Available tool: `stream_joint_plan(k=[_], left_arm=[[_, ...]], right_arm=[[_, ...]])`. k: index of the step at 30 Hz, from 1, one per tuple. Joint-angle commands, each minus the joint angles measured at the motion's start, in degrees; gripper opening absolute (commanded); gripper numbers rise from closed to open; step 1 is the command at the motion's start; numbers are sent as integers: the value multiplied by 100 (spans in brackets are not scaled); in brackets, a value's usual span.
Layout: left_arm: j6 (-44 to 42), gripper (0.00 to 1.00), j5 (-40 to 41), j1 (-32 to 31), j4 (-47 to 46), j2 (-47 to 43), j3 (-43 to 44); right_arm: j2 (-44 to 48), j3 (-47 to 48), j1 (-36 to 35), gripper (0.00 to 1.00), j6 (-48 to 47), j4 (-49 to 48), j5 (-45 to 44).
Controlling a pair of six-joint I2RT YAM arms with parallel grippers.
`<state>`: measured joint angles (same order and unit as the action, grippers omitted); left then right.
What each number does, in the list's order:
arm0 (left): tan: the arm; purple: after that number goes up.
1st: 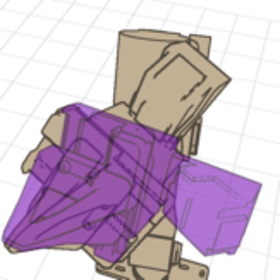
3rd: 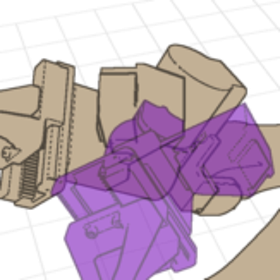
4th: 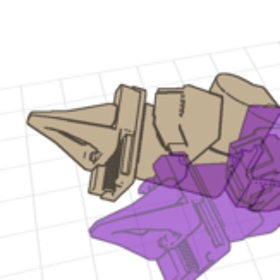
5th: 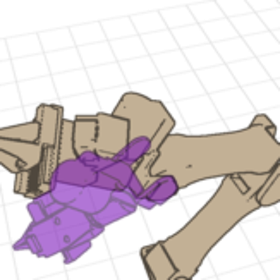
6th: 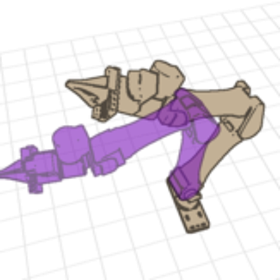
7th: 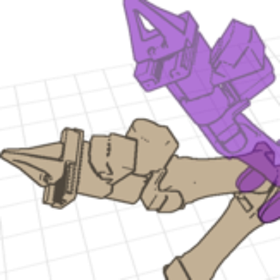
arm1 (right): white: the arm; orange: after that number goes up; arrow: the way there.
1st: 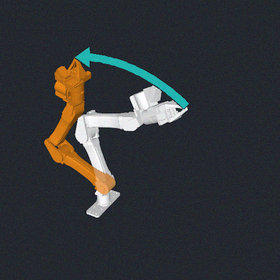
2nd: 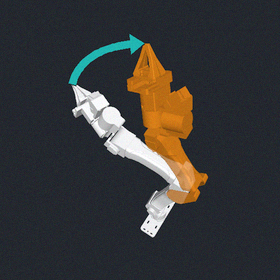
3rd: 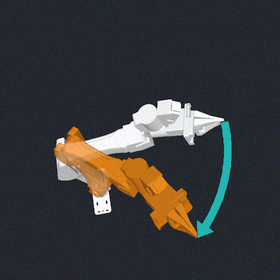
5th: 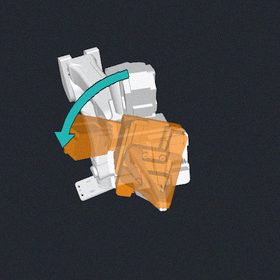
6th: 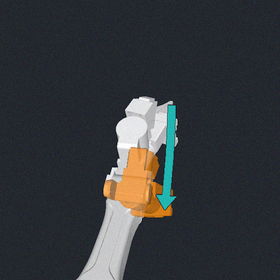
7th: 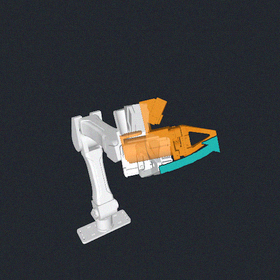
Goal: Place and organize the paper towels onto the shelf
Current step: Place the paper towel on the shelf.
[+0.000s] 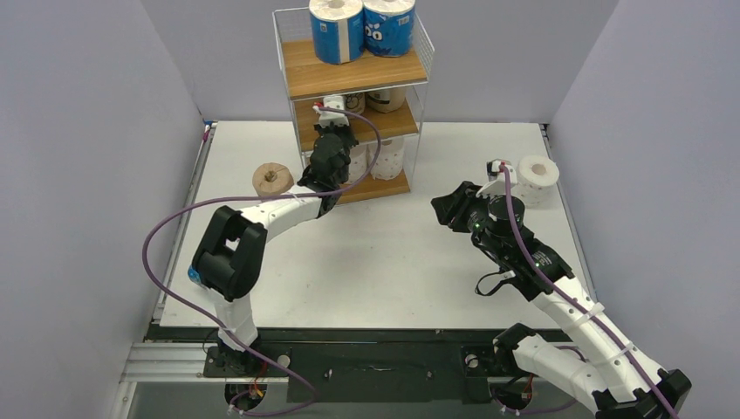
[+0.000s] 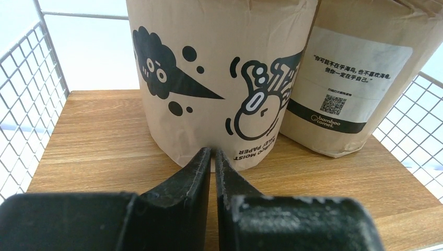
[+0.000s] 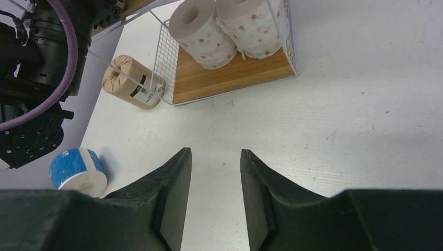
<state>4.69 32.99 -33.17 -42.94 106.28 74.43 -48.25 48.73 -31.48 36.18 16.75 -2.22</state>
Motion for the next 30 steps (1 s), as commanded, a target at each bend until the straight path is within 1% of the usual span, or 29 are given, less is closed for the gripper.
stream_joint_plan(k=[1,12,17,19,20,21,22,23,24,25,26,27,28,29,30], left_arm=[[66,8,-48,33,-77,109,347],[95,9,-140,30,-17,216,475],[145,12,-195,23,-40,74,358],[162,17,-242,17,-49,-23,240],[163,24,-250,10,-15,-111,210],[168,27,-263,1,8,-157,154],[175,34,-269,-7,47,-276,113],[186,37,-294,-21,40,-341,16],[188,44,-311,-27,31,-495,-44],[185,47,-342,-55,22,-583,-166],[176,54,-370,-65,22,-762,-228],[174,58,-466,-95,49,-866,-355],[173,63,-529,-107,79,-1068,-414],[173,66,-629,-147,177,-1185,-538],[171,71,-664,-173,254,-1425,-598]], right_arm=[[123,-12,-13,36,-98,-153,-147],[142,-35,-9,36,-98,-137,-171],[144,-23,-8,36,-104,-107,-182],[152,-15,-7,36,-103,-115,-197],[159,-18,-11,36,-103,-113,-201],[158,-21,-8,36,-98,-111,-196],[149,-21,-7,36,-84,-111,-197],[145,-26,-5,36,-71,-104,-186],[135,-28,-6,36,-62,-103,-175],[129,-30,-9,36,-56,-102,-154],[135,-30,-8,36,-56,-102,-151],[142,-26,-7,36,-49,-96,-148],[154,-24,-3,37,-45,-94,-143],[159,-18,-10,37,-48,-89,-142],[163,-15,-13,37,-41,-87,-145]])
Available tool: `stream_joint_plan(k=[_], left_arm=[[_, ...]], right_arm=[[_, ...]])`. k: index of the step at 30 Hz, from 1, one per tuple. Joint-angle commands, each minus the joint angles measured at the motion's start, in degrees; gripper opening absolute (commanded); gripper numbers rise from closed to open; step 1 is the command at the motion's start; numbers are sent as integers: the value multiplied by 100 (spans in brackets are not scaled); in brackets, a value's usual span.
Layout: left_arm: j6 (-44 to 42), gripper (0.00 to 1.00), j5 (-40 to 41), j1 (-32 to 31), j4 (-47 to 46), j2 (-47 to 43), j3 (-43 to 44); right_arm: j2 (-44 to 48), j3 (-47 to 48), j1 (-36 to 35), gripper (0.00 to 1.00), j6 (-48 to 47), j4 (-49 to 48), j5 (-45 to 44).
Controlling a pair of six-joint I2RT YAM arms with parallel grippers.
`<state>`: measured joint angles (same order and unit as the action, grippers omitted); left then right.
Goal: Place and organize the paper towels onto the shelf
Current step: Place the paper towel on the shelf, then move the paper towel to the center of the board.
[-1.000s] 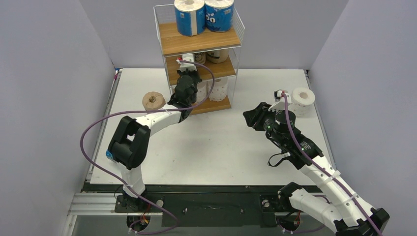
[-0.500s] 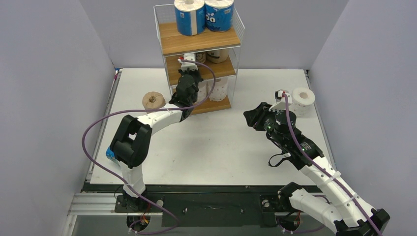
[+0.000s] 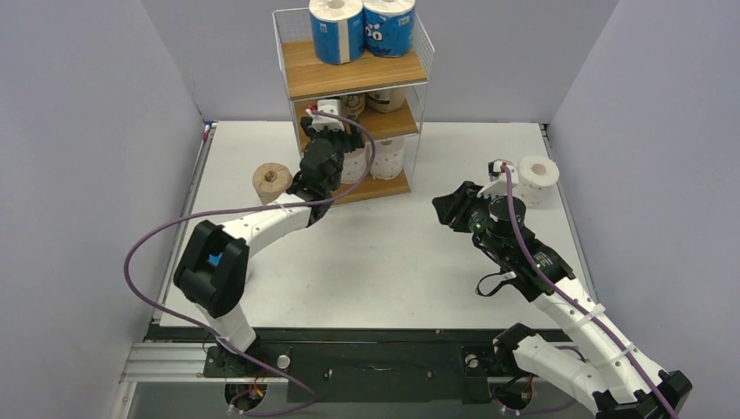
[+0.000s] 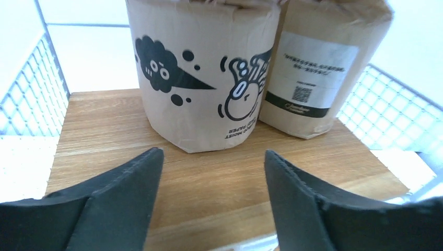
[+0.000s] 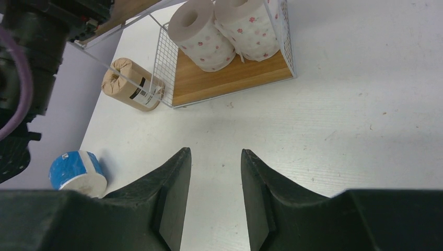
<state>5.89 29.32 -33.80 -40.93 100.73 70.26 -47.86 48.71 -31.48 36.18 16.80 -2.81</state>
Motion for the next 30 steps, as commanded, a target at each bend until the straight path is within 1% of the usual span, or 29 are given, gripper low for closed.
stream_joint_plan(k=[1,3,6,7,8,9,10,11,12,13,14,15,16,17,18,19,20,21,22,23,24,25,26,27,28,29,30], left_arm=[[47,73,-353,-195,204,-993,-309],[-33,79,-373,-376,516,-1392,-515],[-36,81,-171,-797,1023,-2249,-876],[-27,82,-88,-879,1225,-2456,-1127],[-27,83,-51,-1042,1323,-2886,-1251],[-18,84,95,-1107,1576,-3096,-1473],[53,84,310,-1213,1740,-3519,-1652],[105,84,416,-1250,2114,-3724,-1724],[255,84,530,-1284,2343,-4153,-1849],[321,84,803,-1286,2781,-4353,-1906],[456,84,1122,-1282,2988,-4760,-2037],[518,84,1266,-1280,3404,-5146,-2097],[663,84,1591,-1270,3586,-5315,-2210],[736,84,1729,-1252,3933,-5620,-2267],[869,84,1922,-1195,4352,-5737,-2367],[940,84,1978,-1140,4530,-5897,-2402],[1197,85,1982,-964,5017,-5946,-2427],[1354,86,1907,-831,5153,-5967,-2424],[1692,87,1569,-503,5443,-5941,-2406],[1998,91,1322,-47,5559,-5832,-2391],[2128,99,705,194,5734,-5764,-2356],[2404,99,446,608,5792,-5579,-2338],[2533,97,17,812,5832,-5488,-2340],[2778,97,-161,1196,5819,-5297,-2376],[2918,96,-424,1383,5770,-5189,-2398],[3265,96,-527,1758,5766,-4982,-2411],[3491,96,-722,1949,5814,-4864,-2394]], right_arm=[[129,-7,-13,37,-32,-81,-77],[121,-2,-5,37,0,-63,-65],[105,-15,-8,37,18,-36,-77],[102,-27,-16,37,20,-16,-88],[97,-36,-16,38,24,-9,-92],[102,-59,-13,38,28,26,-124],[102,-93,-17,38,28,54,-146],[108,-113,-21,39,33,75,-180],[109,-161,-19,40,40,108,-195],[127,-196,-17,40,54,124,-216],[136,-259,-20,42,55,153,-223],[154,-293,-18,44,66,173,-238],[167,-362,-23,47,61,212,-271],[186,-397,-24,50,55,237,-303],[196,-465,-29,52,51,285,-401],[213,-506,-26,55,41,309,-460],[214,-580,-29,56,39,359,-568],[219,-612,-27,58,38,372,-609],[217,-660,-27,59,34,415,-647],[207,-673,-26,61,30,431,-649],[200,-697,-31,62,32,463,-633],[186,-709,-30,63,35,480,-615],[181,-716,-27,64,48,485,-594],[185,-725,-25,64,52,503,-587],[199,-733,-25,64,76,506,-587],[212,-747,-27,65,84,519,-588],[247,-752,-26,65,95,523,-596]])
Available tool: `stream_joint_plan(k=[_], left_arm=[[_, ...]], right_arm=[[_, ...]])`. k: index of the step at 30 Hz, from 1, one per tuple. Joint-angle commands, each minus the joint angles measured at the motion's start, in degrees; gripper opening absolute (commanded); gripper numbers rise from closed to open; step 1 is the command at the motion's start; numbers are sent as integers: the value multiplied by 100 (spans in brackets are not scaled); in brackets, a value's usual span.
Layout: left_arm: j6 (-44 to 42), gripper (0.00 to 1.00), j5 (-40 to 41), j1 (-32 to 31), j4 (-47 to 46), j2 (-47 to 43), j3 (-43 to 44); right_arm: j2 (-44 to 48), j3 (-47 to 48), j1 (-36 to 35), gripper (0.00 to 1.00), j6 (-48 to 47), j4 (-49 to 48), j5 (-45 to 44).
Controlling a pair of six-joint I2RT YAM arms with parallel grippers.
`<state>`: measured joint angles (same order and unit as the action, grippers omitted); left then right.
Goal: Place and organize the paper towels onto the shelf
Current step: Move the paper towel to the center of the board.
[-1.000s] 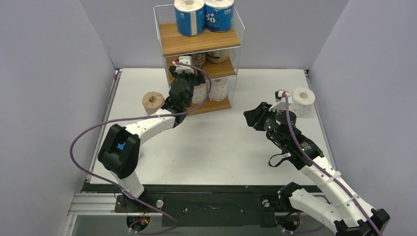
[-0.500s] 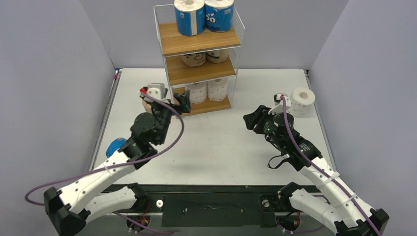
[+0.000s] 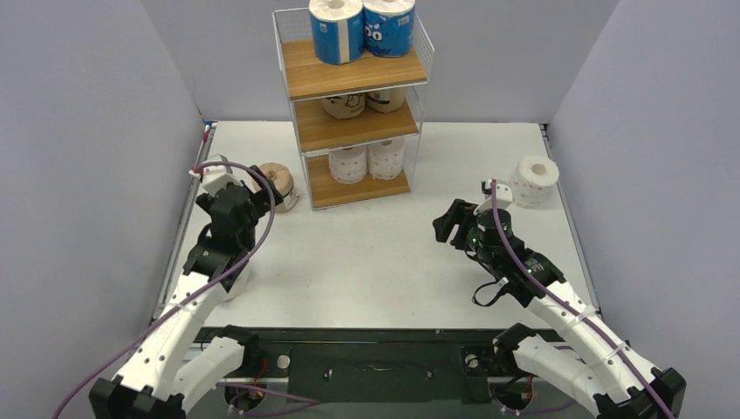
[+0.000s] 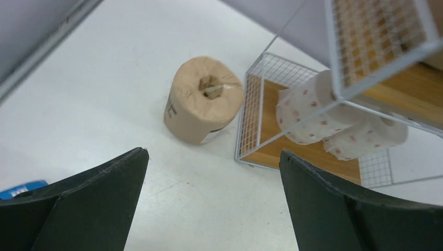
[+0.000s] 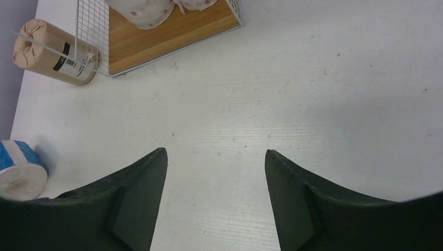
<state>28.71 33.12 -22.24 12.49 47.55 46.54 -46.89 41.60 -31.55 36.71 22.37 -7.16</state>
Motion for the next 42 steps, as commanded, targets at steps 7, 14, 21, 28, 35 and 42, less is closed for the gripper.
stream_joint_plan(k=[7,14,21,28,35,42], left_arm=[[2517,96,-1939,2154,831,1953,690],[2455,96,-2130,2190,871,3038,1463],[2288,96,-2142,2197,757,3644,1908],[2086,94,-2071,2192,724,4225,2168],[1853,83,-2068,2185,809,4769,2497],[1818,75,-2007,2183,791,5110,2654]], right_arm=[[223,-157,-10,65,8,-66,-109],[158,-164,0,64,-82,-71,-119],[98,-198,13,64,-148,-84,-155],[56,-204,14,63,-196,-109,-178],[58,-227,16,63,-186,-102,-216],[47,-223,16,63,-180,-106,-221]])
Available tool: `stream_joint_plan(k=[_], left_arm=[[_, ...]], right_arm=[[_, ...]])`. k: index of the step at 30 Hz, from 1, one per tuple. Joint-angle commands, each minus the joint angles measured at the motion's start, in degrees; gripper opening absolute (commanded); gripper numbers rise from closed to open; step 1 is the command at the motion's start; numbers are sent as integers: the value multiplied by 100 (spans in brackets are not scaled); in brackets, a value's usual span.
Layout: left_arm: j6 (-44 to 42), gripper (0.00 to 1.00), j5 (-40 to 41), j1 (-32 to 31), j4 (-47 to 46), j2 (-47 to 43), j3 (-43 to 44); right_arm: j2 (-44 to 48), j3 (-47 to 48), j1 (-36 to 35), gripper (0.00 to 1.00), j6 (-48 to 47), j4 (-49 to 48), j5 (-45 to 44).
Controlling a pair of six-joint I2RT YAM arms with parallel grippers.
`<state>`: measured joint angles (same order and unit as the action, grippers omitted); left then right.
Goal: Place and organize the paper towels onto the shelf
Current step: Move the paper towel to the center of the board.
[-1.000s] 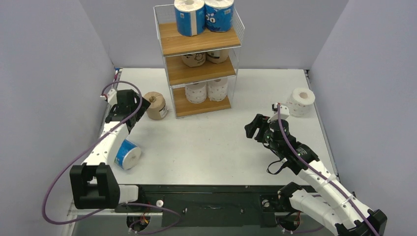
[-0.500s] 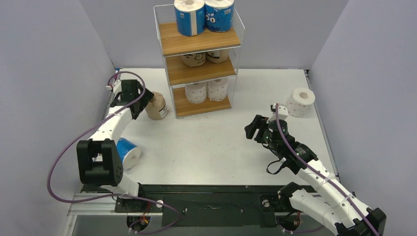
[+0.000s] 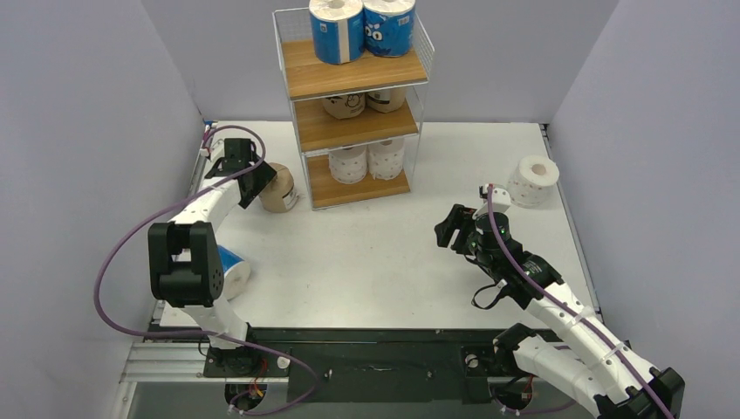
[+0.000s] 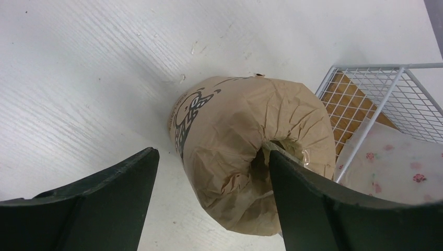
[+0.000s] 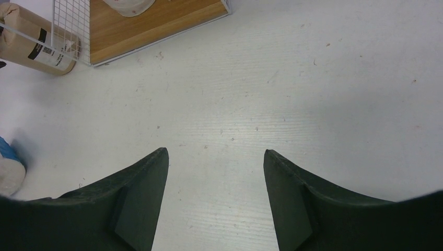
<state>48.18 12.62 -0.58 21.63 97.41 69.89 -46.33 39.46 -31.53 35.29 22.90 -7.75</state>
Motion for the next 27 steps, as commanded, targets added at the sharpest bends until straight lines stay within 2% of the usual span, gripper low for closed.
stream_joint_plan(k=[1,6,11,21,24,27], left_arm=[[-137,72,0,20,-132,192,349],[-125,63,-166,22,-256,241,283],[-148,48,-224,23,-399,96,92],[-370,41,-27,26,-40,-1081,-274],[-329,41,-83,-3,182,-1714,-441],[-358,42,66,-367,491,-2486,-605]], right_arm=[[-13,-9,15,63,-43,-151,-158],[4,-10,19,63,-46,-118,-210],[1,8,16,63,-25,-112,-203],[21,101,21,62,-49,-40,-230],[-2,144,19,62,-48,-31,-177],[5,165,16,62,-51,-31,-162]])
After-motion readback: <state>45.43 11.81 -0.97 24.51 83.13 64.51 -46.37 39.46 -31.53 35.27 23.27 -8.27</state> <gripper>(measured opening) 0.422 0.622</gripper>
